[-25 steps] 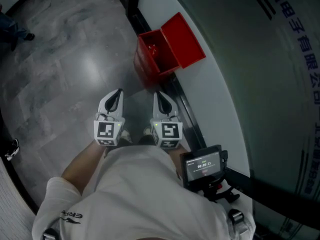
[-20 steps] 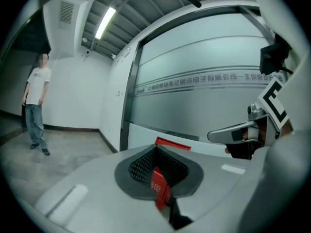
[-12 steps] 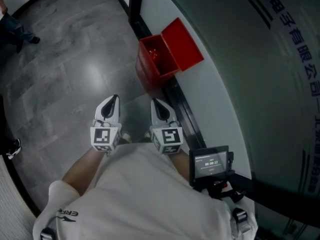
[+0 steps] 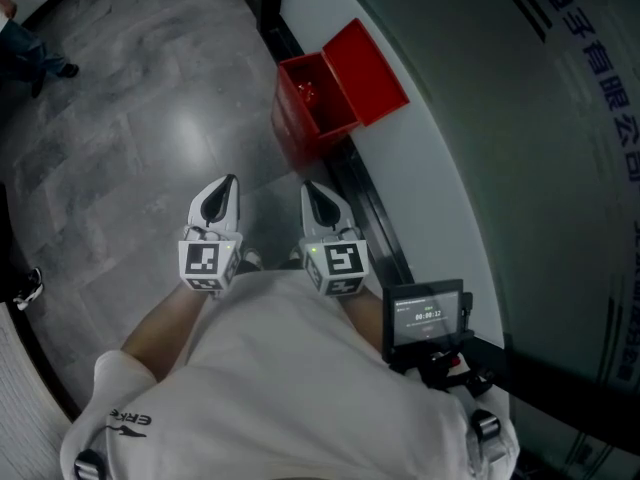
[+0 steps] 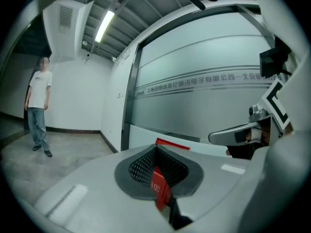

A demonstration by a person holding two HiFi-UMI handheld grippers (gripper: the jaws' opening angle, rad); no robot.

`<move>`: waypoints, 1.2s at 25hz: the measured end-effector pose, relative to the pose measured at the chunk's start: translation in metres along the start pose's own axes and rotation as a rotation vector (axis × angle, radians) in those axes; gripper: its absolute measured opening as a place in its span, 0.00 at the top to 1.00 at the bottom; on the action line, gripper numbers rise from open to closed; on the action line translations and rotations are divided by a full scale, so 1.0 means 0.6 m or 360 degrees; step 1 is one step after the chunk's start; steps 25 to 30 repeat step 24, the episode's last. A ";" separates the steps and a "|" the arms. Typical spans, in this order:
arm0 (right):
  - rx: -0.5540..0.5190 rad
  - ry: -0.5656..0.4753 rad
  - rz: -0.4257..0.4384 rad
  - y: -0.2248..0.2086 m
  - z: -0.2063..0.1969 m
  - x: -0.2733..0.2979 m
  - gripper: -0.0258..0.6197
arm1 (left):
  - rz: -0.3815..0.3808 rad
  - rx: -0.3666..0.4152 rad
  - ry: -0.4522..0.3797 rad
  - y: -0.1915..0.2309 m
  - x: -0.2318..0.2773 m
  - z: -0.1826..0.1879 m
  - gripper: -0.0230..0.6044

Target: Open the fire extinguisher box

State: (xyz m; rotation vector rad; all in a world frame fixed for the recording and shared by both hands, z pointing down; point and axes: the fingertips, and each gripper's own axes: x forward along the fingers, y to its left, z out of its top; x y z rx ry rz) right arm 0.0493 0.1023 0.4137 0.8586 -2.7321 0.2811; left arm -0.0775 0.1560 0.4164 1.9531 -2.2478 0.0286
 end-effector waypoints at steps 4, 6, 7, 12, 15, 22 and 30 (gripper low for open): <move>0.0005 0.0002 0.0003 -0.008 -0.001 -0.006 0.94 | -0.0003 0.0005 0.0006 -0.009 0.001 0.001 0.96; 0.0008 0.0004 0.0002 -0.012 -0.001 -0.008 0.94 | -0.0006 0.0005 0.0007 -0.014 0.003 0.001 0.96; 0.0008 0.0006 0.0002 -0.014 -0.002 -0.009 0.94 | -0.0007 0.0006 0.0009 -0.016 0.003 0.001 0.96; 0.0010 0.0008 0.0001 -0.020 -0.001 -0.013 0.94 | -0.0014 0.0017 0.0017 -0.024 0.005 0.003 0.96; 0.0012 0.0010 -0.0005 -0.024 -0.004 -0.013 0.94 | -0.0021 0.0022 0.0015 -0.027 0.006 0.004 0.96; 0.0004 -0.0004 -0.0008 -0.032 0.000 -0.008 0.94 | -0.0021 0.0022 -0.0001 -0.030 0.013 0.006 0.96; 0.0003 -0.0005 -0.0007 -0.033 0.001 -0.007 0.94 | -0.0023 0.0026 -0.0004 -0.031 0.016 0.007 0.96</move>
